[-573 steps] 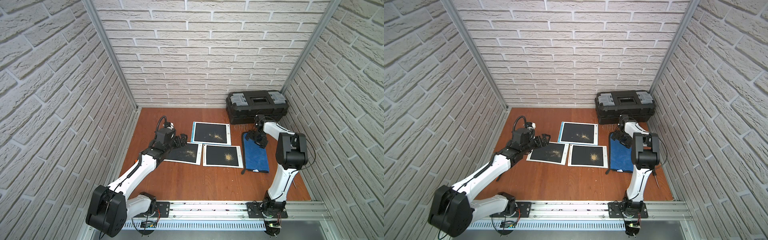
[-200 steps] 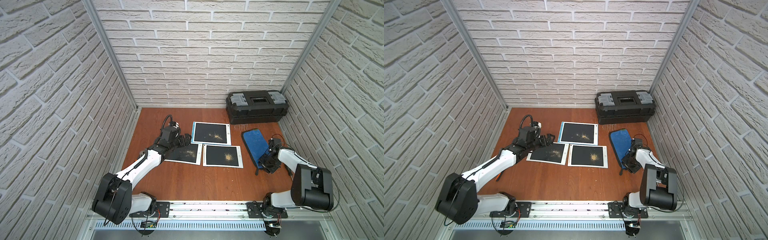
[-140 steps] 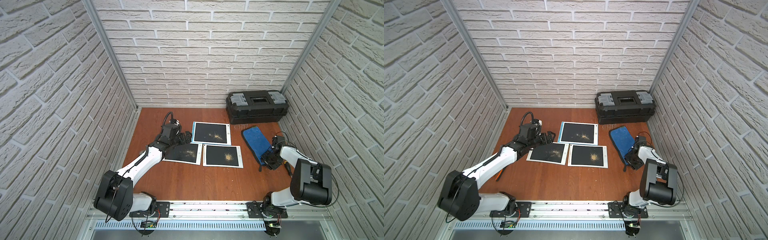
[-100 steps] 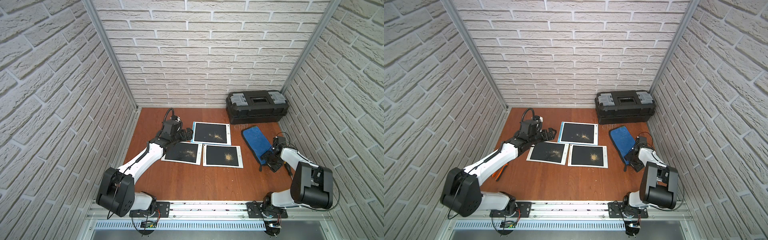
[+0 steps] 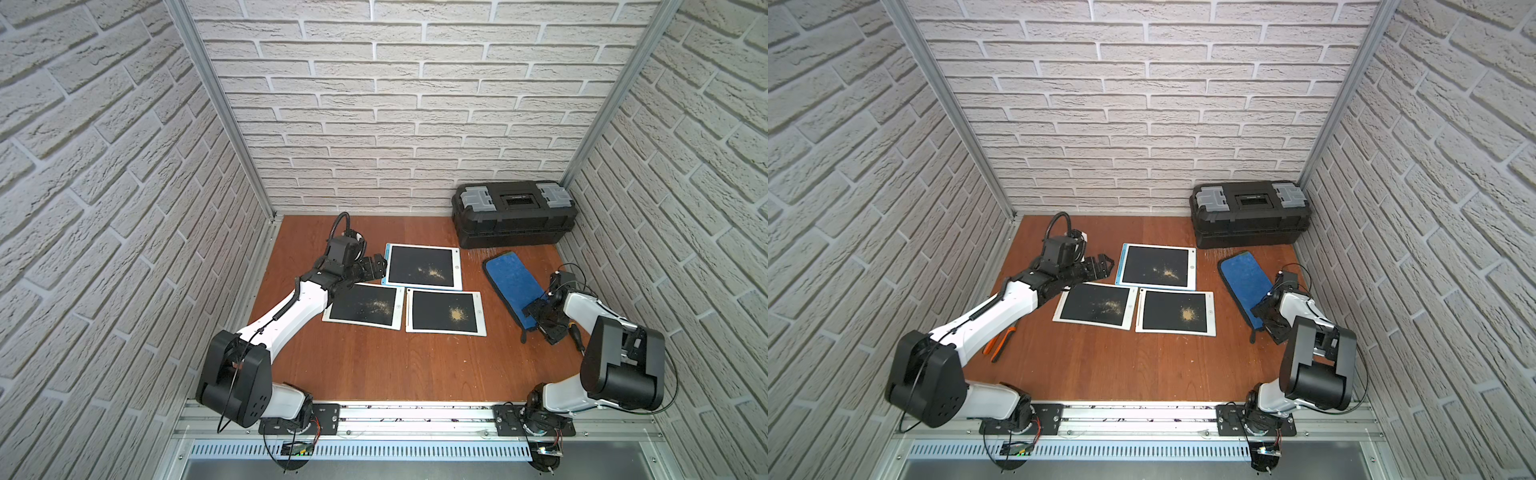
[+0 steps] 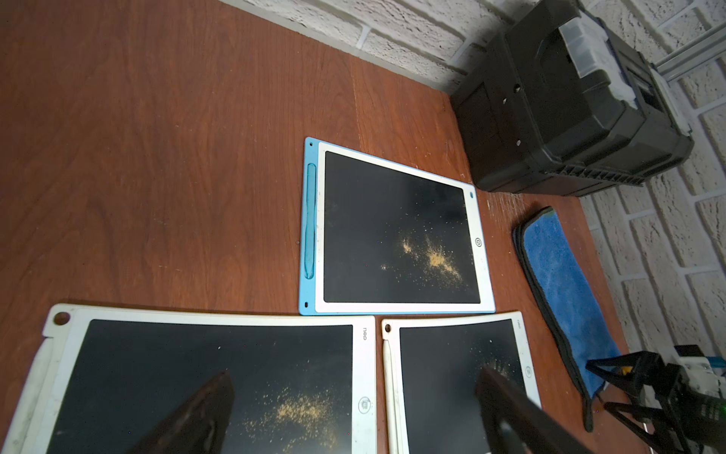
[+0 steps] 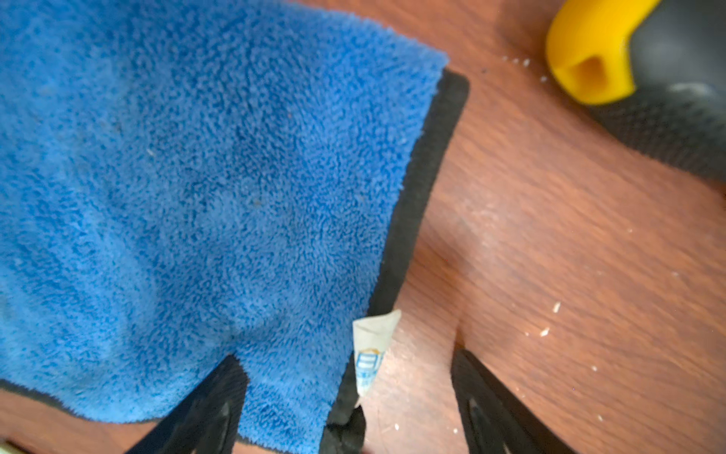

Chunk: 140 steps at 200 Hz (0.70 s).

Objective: Wipe the drawing tablet
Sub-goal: Pick up the cleaning item at the center of the board.

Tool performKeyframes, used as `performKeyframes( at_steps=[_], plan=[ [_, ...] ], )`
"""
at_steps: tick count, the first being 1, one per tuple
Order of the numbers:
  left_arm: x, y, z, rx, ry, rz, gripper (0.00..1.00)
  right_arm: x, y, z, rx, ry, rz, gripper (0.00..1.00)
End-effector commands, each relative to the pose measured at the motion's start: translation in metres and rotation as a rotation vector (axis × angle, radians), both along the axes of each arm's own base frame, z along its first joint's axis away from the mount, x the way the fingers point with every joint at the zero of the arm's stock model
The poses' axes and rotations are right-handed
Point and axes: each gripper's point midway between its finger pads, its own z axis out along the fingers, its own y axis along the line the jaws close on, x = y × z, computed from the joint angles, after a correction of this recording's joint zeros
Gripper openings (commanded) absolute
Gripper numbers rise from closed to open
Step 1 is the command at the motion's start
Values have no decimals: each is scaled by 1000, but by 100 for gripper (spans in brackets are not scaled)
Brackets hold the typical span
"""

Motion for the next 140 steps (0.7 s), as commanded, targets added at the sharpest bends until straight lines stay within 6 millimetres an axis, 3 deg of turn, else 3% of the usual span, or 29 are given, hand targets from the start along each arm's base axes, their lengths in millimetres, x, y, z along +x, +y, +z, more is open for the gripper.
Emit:
performKeyframes(
  at_steps=[1, 36, 46, 71, 88, 111, 140],
  plan=[
    [-1, 5, 14, -7, -30, 35, 98, -6, -3, -12, 1, 22, -44, 83],
    [-7, 11, 14, 27, -39, 28, 98, -4, -5, -12, -14, 22, -30, 73],
    [-8, 14, 15, 31, -43, 33, 98, -4, -5, -13, -13, 23, -20, 66],
    [-11, 14, 18, 27, -53, 23, 98, -5, -10, -9, -52, 28, 5, 36],
    [-10, 14, 17, 30, -50, 16, 98, -8, -13, -7, -74, 28, 4, 33],
    [-8, 13, 18, 30, -42, 10, 98, -7, -13, -5, -78, 15, 11, 11],
    [-7, 13, 24, 20, -55, 15, 98, -3, -14, 5, -102, -12, 33, 3]
  ],
)
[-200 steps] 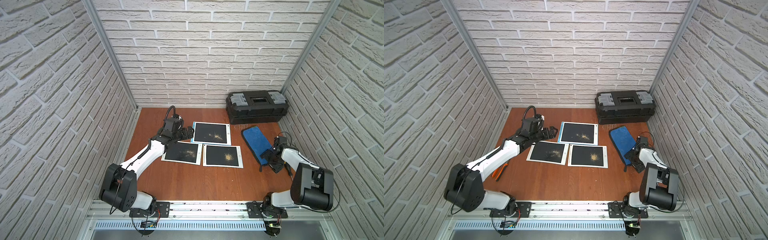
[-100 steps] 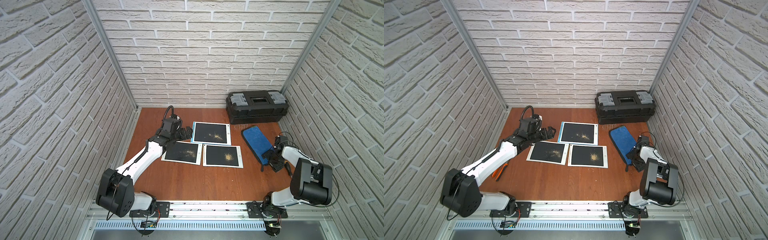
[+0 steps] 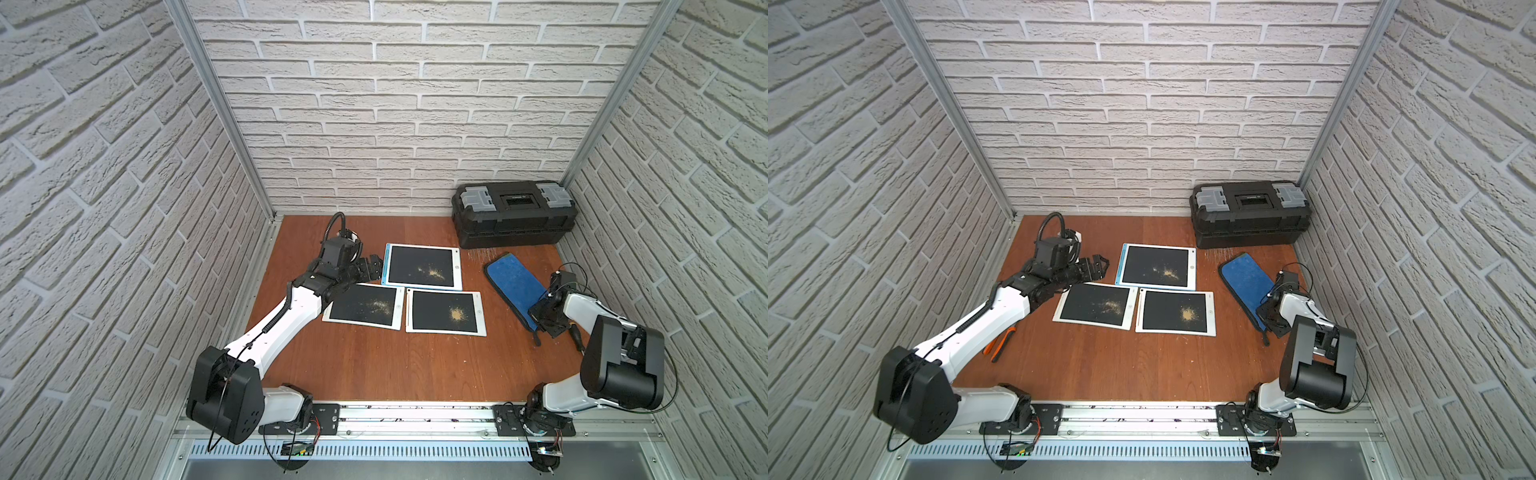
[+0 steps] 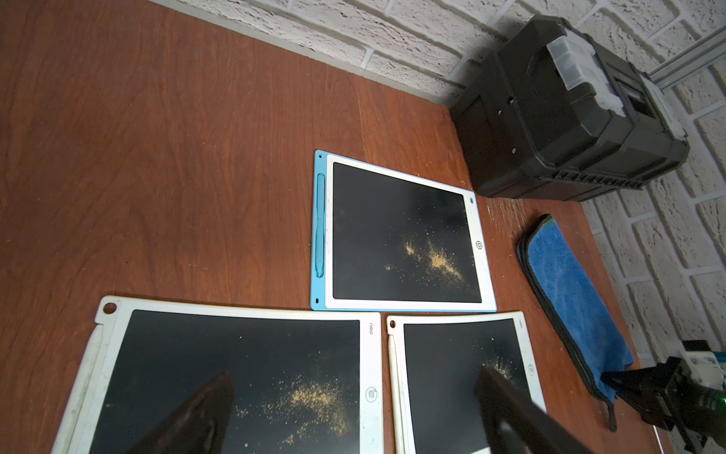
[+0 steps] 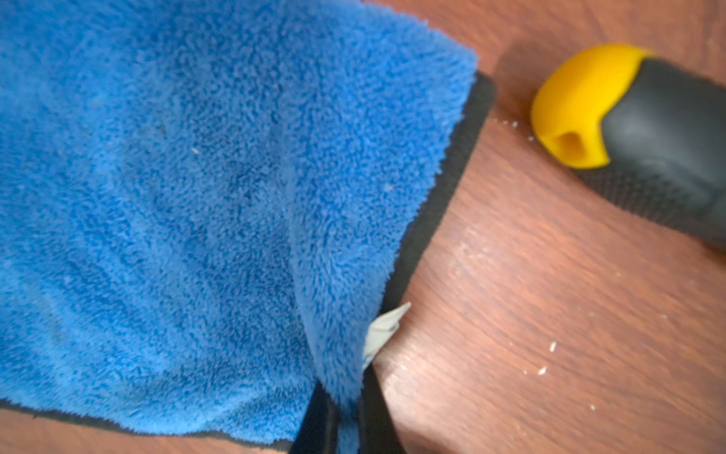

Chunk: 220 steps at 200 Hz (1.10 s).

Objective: Wipe the drawing tablet
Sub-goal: Pick up the cleaning item at the center of the board.

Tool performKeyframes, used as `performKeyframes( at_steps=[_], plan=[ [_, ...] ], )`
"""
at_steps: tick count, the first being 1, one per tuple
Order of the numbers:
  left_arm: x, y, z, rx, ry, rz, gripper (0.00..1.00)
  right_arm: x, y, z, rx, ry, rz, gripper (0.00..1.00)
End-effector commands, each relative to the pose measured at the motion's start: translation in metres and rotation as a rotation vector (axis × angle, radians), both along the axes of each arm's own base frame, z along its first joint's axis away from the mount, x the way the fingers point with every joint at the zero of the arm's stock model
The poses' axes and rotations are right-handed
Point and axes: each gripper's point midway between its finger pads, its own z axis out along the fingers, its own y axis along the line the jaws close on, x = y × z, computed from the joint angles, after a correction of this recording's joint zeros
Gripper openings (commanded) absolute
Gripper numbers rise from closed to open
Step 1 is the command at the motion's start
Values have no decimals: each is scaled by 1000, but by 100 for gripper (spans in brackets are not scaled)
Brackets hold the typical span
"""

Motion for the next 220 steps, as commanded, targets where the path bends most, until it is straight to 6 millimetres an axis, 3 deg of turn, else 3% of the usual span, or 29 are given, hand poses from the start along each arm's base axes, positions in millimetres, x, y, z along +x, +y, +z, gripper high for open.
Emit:
performKeyframes(
  at_steps=[1, 54, 86, 109, 175, 220],
  plan=[
    [3, 1, 11, -6, -27, 1, 98, -9, -2, 6, -42, 14, 18, 3],
    [7, -1, 21, -14, -29, 3, 98, -9, -15, 71, -282, -20, 70, 3],
    [8, -3, 30, -29, -42, -1, 98, -21, -25, 110, -402, -44, 66, 3],
    [7, -6, 31, -47, -41, -11, 98, -29, -25, 126, -432, -53, 89, 3],
    [-1, -13, 26, -107, -36, -38, 98, -38, -13, 122, -399, -38, 186, 3],
    [-5, -12, 22, -127, -40, -34, 98, -1, 0, 106, -292, -47, 277, 3]
  ],
)
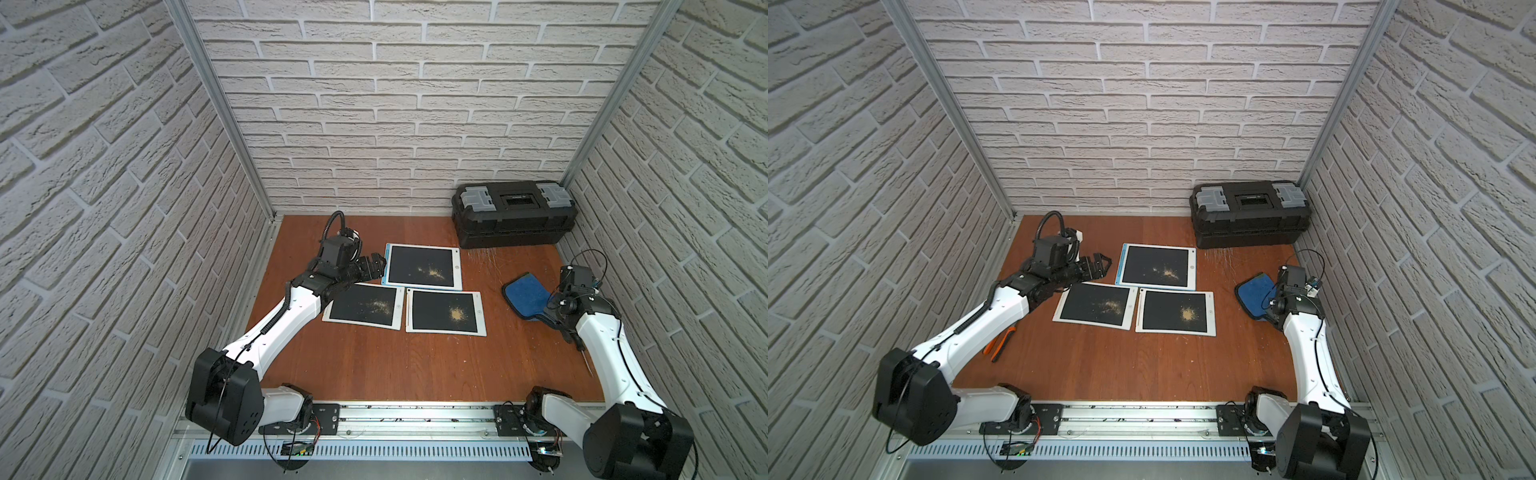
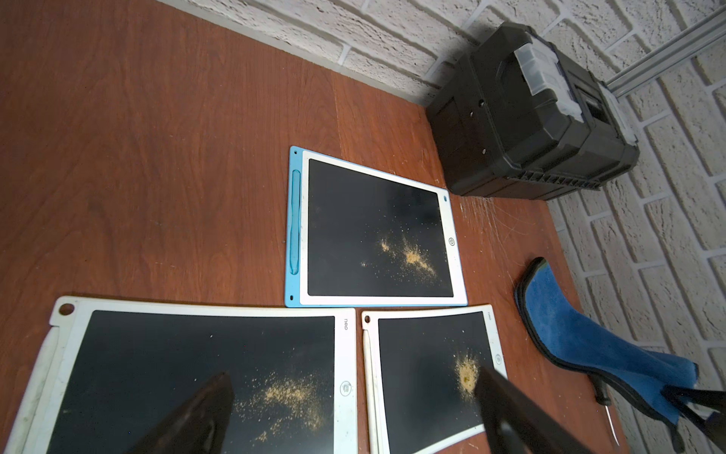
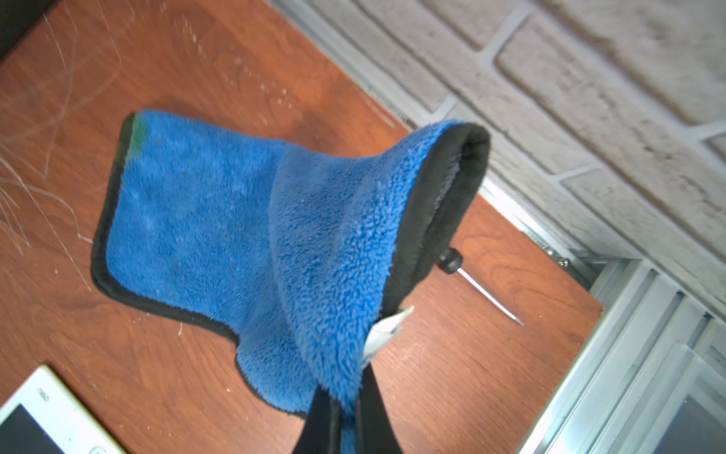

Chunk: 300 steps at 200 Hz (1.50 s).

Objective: Wipe the drawing tablet
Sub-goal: Pick up the cleaning item at the center of the board.

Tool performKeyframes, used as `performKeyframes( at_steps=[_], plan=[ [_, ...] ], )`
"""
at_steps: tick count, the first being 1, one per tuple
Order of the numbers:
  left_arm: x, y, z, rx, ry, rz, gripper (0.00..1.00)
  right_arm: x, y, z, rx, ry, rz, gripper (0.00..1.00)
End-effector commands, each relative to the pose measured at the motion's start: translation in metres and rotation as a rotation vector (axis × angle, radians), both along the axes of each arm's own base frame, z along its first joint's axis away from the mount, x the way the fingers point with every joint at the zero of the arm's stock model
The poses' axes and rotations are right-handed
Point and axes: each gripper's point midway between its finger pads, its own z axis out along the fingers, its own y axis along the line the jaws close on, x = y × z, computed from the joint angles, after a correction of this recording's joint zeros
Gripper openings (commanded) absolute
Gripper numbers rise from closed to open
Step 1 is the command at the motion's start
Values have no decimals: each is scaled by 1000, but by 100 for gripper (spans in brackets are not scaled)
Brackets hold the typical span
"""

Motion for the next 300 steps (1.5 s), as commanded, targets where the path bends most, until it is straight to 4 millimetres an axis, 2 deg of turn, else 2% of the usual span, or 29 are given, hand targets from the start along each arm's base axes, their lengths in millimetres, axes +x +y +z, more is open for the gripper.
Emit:
performKeyframes(
  at_steps=[1, 36, 76, 122, 188, 233, 240, 261, 270, 278, 300],
  plan=[
    [2, -1, 15, -50, -57, 8, 98, 28, 8, -2, 47, -8, 76, 3],
    [-1, 4, 11, -41, -66, 18, 98, 64, 10, -4, 26, 80, 130, 4],
    [-3, 9, 12, -27, -84, 30, 98, 98, 22, -2, -44, 134, 176, 3],
    [-6, 12, 7, -8, -82, 29, 98, 128, 32, -23, -50, 211, 196, 3],
    [-6, 14, 3, 1, -77, 32, 98, 142, 39, -54, -16, 263, 200, 4],
    [-7, 15, 4, 4, -79, 36, 98, 152, 52, -57, 49, 226, 243, 8],
    [-7, 15, 3, 3, -79, 36, 98, 155, 54, -58, 60, 223, 254, 14],
    [-7, 15, 3, -1, -77, 40, 98, 157, 55, -59, 68, 237, 262, 63],
    [-7, 15, 5, -2, -79, 40, 98, 157, 55, -58, 66, 233, 259, 75],
    [-7, 15, 4, -3, -77, 38, 98, 157, 54, -57, 62, 229, 261, 78],
    [-10, 16, 7, -8, -81, 41, 98, 156, 54, -47, 57, 209, 272, 78]
  ],
)
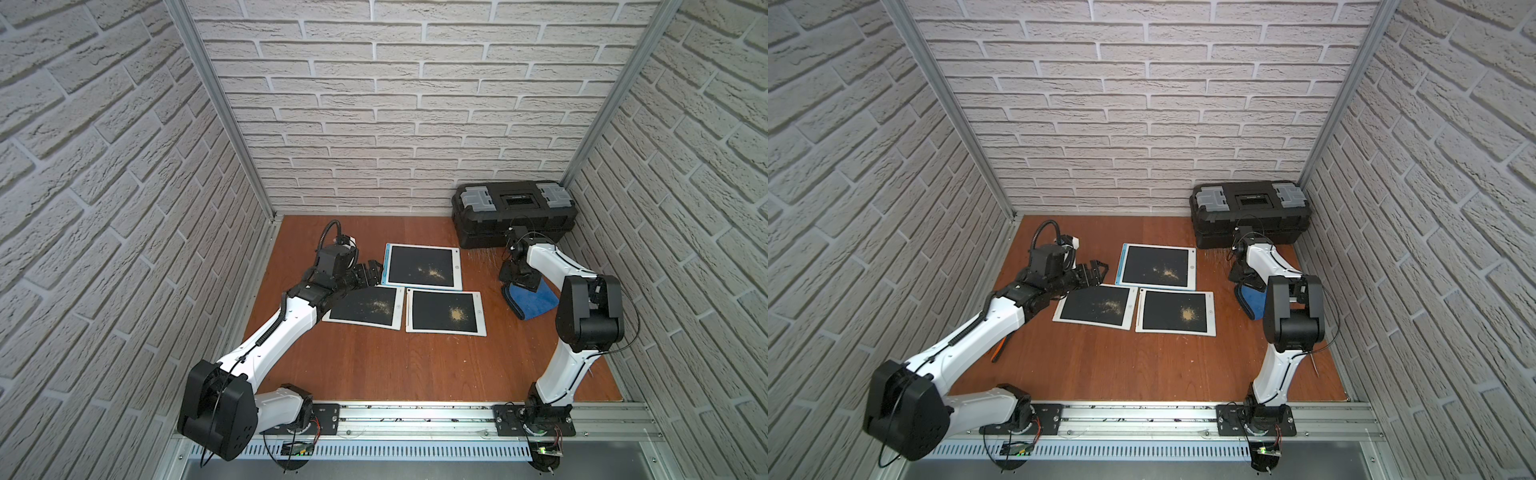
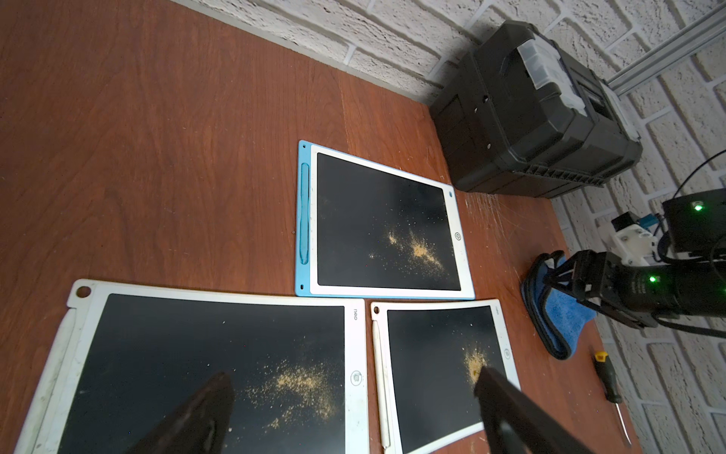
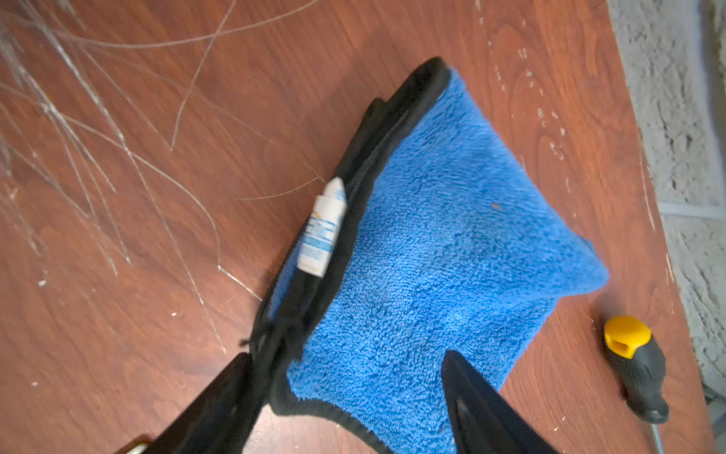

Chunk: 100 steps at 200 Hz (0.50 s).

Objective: Wipe the drawing tablet
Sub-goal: Pick up the cleaning item at the center of the board.

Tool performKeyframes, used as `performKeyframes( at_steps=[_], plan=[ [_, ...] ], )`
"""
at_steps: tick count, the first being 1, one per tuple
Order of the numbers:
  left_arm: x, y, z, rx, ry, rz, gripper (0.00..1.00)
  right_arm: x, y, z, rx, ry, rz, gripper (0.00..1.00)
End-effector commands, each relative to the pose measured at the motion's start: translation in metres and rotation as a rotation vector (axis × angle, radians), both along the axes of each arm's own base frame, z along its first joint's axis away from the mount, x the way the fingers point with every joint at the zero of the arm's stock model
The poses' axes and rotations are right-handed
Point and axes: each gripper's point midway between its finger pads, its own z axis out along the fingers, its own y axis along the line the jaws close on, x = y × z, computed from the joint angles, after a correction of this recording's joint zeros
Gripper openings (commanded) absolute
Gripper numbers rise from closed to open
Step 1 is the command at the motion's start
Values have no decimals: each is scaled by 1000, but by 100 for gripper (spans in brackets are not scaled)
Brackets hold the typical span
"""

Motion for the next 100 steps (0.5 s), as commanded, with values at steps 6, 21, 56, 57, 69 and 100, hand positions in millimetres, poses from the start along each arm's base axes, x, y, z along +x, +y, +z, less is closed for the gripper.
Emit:
performKeyframes(
  at_steps=[6, 21, 56, 57, 69, 100],
  plan=[
    [0, 4, 14, -20, -51, 19, 98, 2, 1, 16, -7, -35, 19, 78],
    [-1, 5, 15, -20, -57, 21, 98, -6, -1, 22, -10, -41, 9, 78],
    [-1, 5, 13, -25, -57, 19, 98, -40, -14, 18, 83, -95, -113, 79],
    [-1, 5, 12, -25, -57, 19, 98, -40, -15, 18, 87, -98, -116, 79],
    [-1, 3, 12, -28, -55, 13, 98, -46, -20, 16, 112, -111, -134, 79],
    [-1, 2, 11, -31, -55, 7, 98, -50, -23, 7, 160, -78, -155, 79]
  ],
)
